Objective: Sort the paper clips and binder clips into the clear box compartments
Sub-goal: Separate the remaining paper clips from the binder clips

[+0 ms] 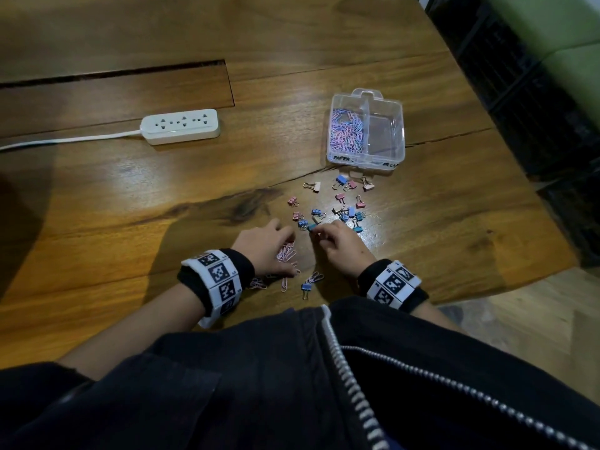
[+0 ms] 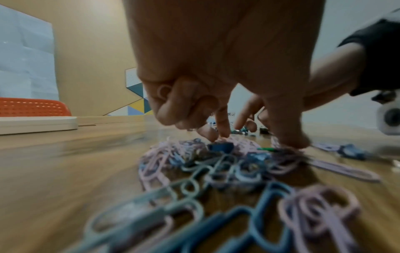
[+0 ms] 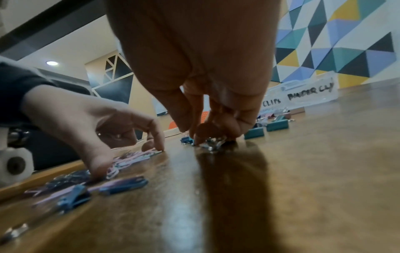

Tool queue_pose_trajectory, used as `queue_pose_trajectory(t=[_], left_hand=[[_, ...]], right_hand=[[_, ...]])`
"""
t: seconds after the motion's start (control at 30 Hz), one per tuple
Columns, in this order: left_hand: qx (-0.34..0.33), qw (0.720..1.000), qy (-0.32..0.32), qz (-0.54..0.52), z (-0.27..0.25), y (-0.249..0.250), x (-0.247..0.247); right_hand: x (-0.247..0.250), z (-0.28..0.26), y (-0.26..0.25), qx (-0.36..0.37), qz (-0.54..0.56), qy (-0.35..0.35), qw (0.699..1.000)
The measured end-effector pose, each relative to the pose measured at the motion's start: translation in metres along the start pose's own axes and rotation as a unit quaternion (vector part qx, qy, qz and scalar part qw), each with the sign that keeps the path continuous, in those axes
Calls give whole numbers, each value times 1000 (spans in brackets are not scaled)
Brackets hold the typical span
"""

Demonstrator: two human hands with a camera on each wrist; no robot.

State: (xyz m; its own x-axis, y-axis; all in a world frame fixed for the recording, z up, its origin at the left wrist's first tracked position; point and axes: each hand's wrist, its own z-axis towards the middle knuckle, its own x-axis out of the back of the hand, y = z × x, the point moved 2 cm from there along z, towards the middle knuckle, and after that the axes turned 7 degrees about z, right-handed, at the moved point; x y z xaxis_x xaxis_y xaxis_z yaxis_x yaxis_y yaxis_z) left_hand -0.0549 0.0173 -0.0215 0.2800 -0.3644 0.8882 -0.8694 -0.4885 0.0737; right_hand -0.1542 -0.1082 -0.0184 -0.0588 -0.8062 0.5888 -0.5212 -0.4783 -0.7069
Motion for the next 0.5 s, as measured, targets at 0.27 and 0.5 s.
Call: queue_pose_trajectory(t=[0.27, 0.5], left_hand=[[-41, 998, 53, 12, -2, 7, 4], [19, 944, -22, -329, 3, -22, 13]], right_hand=[[-6, -22, 14, 83, -102, -135, 982], [-9, -15, 12, 106, -146, -110, 978]])
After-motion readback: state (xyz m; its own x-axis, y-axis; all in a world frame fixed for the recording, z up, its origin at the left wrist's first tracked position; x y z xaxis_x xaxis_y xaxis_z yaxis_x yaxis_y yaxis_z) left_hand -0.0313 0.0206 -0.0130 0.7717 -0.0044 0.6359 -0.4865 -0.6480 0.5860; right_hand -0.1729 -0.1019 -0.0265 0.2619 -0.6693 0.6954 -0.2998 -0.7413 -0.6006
